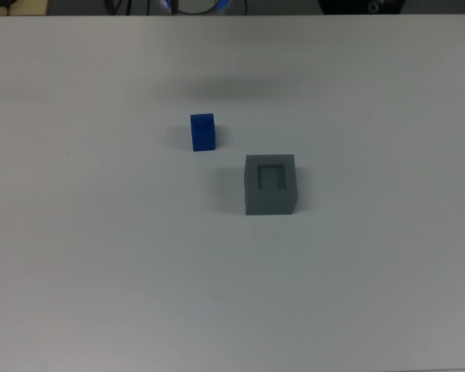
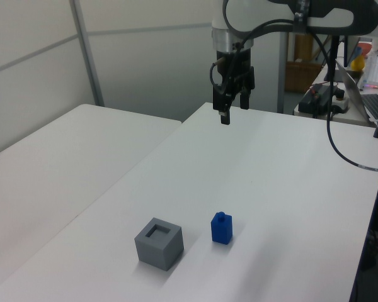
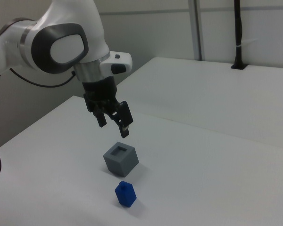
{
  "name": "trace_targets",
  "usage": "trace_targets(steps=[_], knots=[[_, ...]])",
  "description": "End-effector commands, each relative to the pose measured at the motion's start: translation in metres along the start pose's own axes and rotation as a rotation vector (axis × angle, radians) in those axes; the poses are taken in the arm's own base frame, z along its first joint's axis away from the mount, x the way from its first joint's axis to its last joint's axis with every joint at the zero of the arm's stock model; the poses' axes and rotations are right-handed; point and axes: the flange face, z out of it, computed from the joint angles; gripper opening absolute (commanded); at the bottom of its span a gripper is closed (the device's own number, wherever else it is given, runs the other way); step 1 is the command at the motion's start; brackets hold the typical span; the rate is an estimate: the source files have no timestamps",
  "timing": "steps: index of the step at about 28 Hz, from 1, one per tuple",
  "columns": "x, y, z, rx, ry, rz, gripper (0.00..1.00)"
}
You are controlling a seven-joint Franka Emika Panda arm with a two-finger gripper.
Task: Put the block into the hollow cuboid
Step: 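Lower the gripper down over the blue block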
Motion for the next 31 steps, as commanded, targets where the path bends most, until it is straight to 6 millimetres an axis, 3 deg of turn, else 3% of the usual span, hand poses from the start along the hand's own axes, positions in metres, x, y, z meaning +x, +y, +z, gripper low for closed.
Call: trace_targets(steps=[1,6,11,17,22,28,31], knots=[[0.009,-0.003,0.011,0.031,0.044,-0.013,1.0],[0.017,-0.011,0.025,0.033,0.089,-0.024,1.0],[0.022,-0.021,0.074,0.029,0.062,-0.04,1.0],[0.022,-0.06,0.134,0.017,0.085,-0.108,1.0],[0.024,-0.076,0.177,0.012,0.03,-0.138,1.0],[0.033,-0.077,0.225,0.004,-0.055,-0.134,1.0],[0.035,-0.077,0.239,-0.005,-0.079,-0.138,1.0]])
